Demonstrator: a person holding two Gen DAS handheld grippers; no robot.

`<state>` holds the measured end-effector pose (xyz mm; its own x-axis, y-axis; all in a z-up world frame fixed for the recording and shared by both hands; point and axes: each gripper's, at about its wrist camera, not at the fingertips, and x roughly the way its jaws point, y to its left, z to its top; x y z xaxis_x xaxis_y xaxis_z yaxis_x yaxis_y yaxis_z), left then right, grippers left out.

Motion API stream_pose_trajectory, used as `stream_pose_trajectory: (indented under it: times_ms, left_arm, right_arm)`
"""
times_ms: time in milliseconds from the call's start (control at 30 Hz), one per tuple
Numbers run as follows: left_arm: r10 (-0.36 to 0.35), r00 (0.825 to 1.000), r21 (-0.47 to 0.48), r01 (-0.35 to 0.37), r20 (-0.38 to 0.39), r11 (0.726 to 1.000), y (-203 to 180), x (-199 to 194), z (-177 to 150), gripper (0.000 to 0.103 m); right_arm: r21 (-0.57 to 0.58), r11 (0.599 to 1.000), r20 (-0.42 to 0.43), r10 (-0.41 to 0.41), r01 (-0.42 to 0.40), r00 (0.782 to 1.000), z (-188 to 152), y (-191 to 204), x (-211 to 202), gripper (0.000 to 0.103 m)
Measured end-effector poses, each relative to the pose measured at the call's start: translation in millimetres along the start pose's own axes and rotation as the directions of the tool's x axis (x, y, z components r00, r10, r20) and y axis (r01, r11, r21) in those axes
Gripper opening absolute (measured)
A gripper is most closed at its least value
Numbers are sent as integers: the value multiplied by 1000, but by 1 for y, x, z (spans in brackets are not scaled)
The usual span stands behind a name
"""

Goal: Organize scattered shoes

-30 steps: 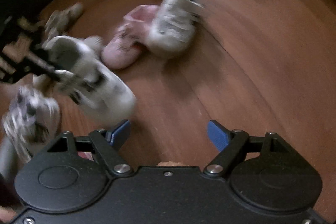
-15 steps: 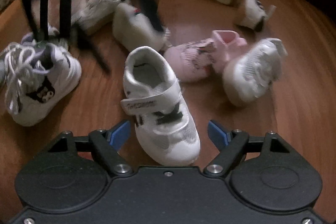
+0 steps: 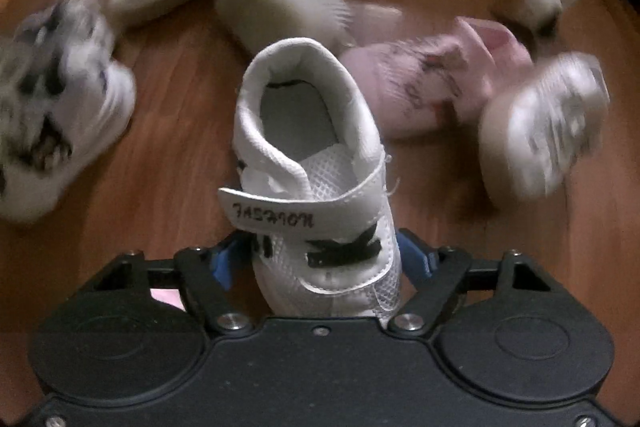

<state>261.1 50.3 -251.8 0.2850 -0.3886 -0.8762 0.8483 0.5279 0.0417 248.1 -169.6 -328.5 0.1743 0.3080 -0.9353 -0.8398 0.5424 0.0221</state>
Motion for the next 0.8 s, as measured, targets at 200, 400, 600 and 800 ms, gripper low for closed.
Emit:
stream_pose_trajectory:
  times_ms: [200,400,600,800]
  left_arm:
    - [39,997,6,-39,-61,999,-3,14,-4,62]
    - [76,988,25,-73,-137,997,-8,37,-3,62]
    - [86,986,22,-84,-146,996,-12,43,-3,62]
    - [95,984,17,-94,-153,995,-13,49,-3,62]
  right_arm:
    - [318,946,70,44,-64,997,-14,-1,-23,77]
    - [281,959,118,0,-33,993,-15,2,-40,76]
    - [226,973,113,8,-34,994,-3,-6,-18,77]
    - [20,999,80,-36,35,996,16,14,2,63]
